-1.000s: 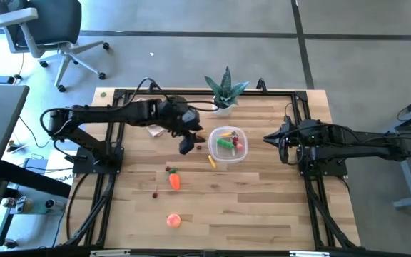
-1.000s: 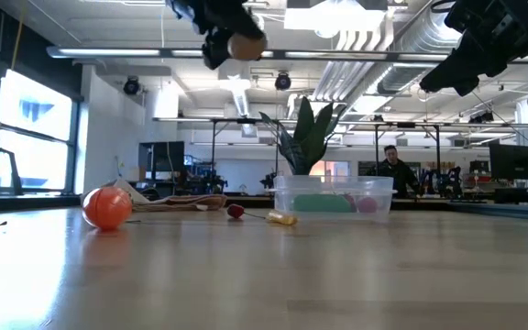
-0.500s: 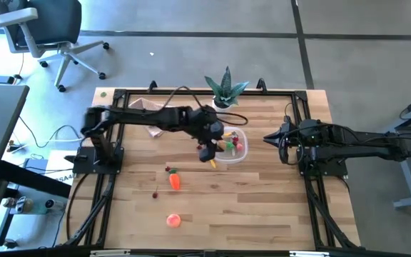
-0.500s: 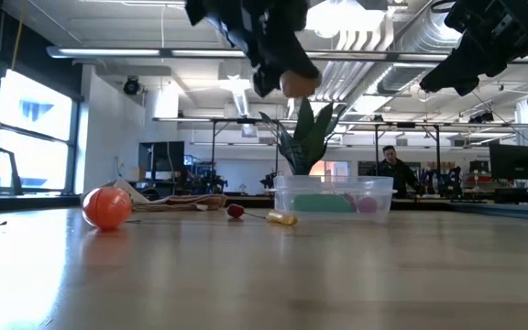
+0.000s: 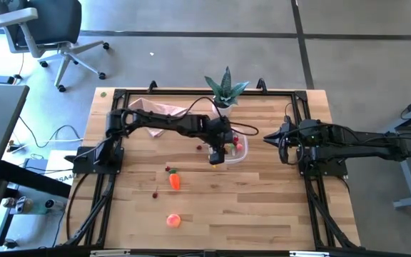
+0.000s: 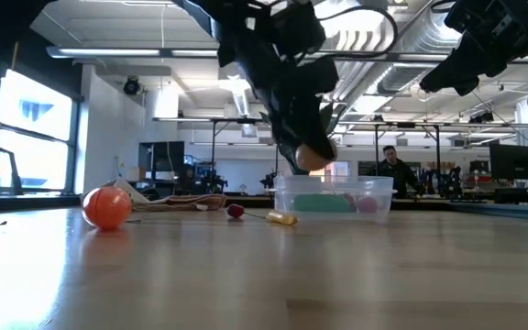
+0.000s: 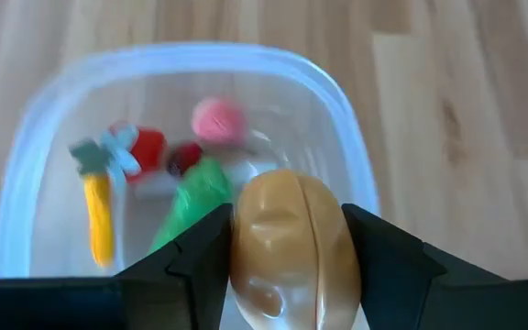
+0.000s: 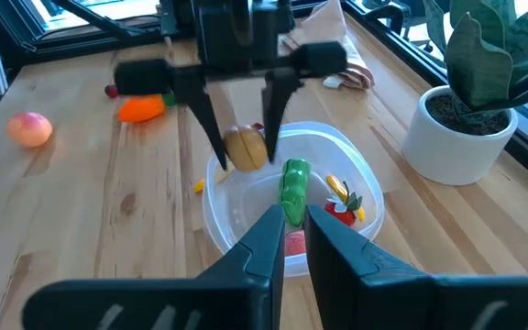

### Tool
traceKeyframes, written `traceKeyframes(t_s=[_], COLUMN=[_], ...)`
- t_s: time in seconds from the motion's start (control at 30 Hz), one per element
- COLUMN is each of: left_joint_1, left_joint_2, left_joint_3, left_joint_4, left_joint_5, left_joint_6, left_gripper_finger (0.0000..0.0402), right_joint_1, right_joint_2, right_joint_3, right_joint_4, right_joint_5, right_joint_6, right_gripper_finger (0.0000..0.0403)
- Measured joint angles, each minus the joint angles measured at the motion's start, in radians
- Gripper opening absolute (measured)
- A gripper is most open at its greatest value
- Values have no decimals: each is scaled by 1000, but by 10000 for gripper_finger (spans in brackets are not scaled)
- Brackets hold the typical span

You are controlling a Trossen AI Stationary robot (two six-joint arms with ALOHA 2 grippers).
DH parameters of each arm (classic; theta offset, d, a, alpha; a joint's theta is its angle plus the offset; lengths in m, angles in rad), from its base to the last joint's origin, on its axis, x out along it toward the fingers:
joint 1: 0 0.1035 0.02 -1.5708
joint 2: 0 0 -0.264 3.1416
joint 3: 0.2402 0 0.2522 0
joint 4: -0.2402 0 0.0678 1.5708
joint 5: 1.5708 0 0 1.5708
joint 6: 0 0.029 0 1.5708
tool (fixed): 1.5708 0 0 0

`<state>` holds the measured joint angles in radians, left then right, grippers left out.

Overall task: Pick and placing Produce into tupperware
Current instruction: Put the potato into the transparent bin

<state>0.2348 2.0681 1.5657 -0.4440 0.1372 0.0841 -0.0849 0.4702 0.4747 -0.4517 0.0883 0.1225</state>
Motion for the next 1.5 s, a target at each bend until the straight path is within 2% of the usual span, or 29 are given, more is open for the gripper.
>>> traceKeyframes(t_s=[0.33, 0.57, 0.83, 1.13, 1.5], left_joint_1=[0, -7, -34, -32, -32], left_joint_2=[49, 48, 86, 92, 92], left_joint_3=[-1, -1, 1, -1, -1], left_joint_4=[-35, -34, -18, -28, -29], left_joint_5=[-84, -97, -106, -131, -130], left_joint_6=[21, 22, 32, 43, 34], left_gripper_finger=[192, 181, 193, 182, 211], right_joint_1=[0, 0, 0, 0, 0], right_joint_2=[0, 0, 0, 0, 0], right_joint_3=[0, 0, 0, 0, 0], right_joint_4=[0, 0, 0, 0, 0], right_joint_5=[0, -1, -1, -2, -2], right_joint_6=[0, 0, 0, 0, 0], right_gripper_finger=[35, 35, 35, 35, 35])
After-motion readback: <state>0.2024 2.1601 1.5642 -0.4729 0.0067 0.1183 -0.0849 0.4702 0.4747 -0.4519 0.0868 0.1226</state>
